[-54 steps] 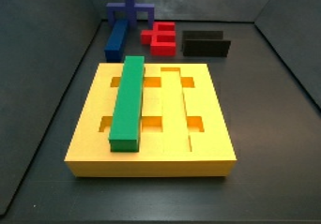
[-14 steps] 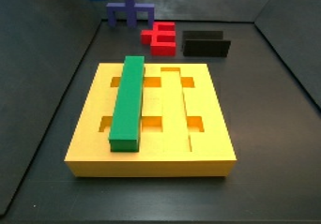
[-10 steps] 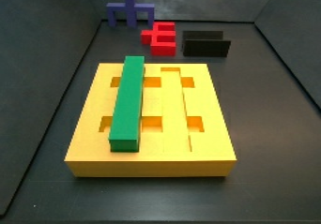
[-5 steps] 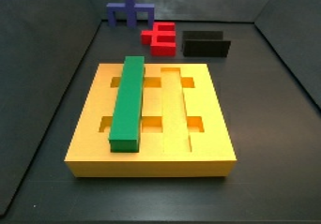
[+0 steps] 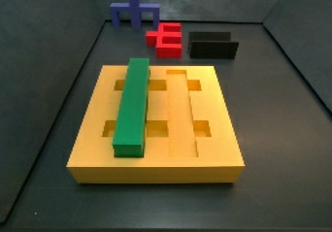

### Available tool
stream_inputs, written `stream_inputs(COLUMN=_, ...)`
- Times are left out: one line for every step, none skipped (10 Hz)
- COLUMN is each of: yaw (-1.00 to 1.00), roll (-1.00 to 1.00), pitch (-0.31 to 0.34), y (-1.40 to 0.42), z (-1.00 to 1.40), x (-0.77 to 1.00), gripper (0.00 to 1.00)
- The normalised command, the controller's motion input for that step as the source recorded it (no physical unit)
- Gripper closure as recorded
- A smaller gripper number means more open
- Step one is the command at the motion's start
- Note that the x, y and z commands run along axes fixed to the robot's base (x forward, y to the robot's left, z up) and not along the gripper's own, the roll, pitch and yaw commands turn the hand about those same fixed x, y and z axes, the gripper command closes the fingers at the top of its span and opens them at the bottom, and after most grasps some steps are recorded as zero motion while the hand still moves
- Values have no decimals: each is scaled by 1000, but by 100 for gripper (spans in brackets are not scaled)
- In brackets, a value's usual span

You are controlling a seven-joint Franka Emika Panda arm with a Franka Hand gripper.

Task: Pick up the blue object. Move up. Move to above the board. Insert the blue object.
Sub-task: Move to above the board, then insert the blue object.

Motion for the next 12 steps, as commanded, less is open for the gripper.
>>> stream_inputs(yaw=6, roll=35, pitch=150, y=-446, z=83, x=300, gripper=100)
stream_inputs(yaw=8, roll=38, pitch=95, y=-258, z=63, x=174, gripper=100)
stream_inputs(yaw=0, roll=0, pitch=0, y=0, z=0, x=20, gripper=100)
stream_inputs(yaw=0, roll=0, pitch=0, y=0, z=0, x=20, gripper=100)
stream_inputs(yaw=0, roll=-36, pitch=0, y=0, z=-226, x=149, gripper=100)
stream_inputs(yaw=0, roll=0, pitch=-40, y=-94, z=-780, x=149, gripper=100)
stream_inputs(yaw=0, roll=47, pitch=-31, y=-223, z=-1000, x=169, gripper=100)
stream_inputs(yaw=3, roll=83, pitch=-11, y=-223, z=-1000, x=191, gripper=100)
stream_inputs(yaw=14, roll=134, pitch=0, y=-246, z=-1000, x=223, gripper=100)
stream_inputs(yaw=49, roll=173, pitch=0, y=-214, z=-986, x=166, gripper=100)
stream_inputs(yaw=11, roll=149, pitch=-19, y=-131, z=-963, x=0, gripper=100)
stream_inputs(yaw=23, roll=20, pitch=-34, y=-109, z=-880, x=0, gripper=100)
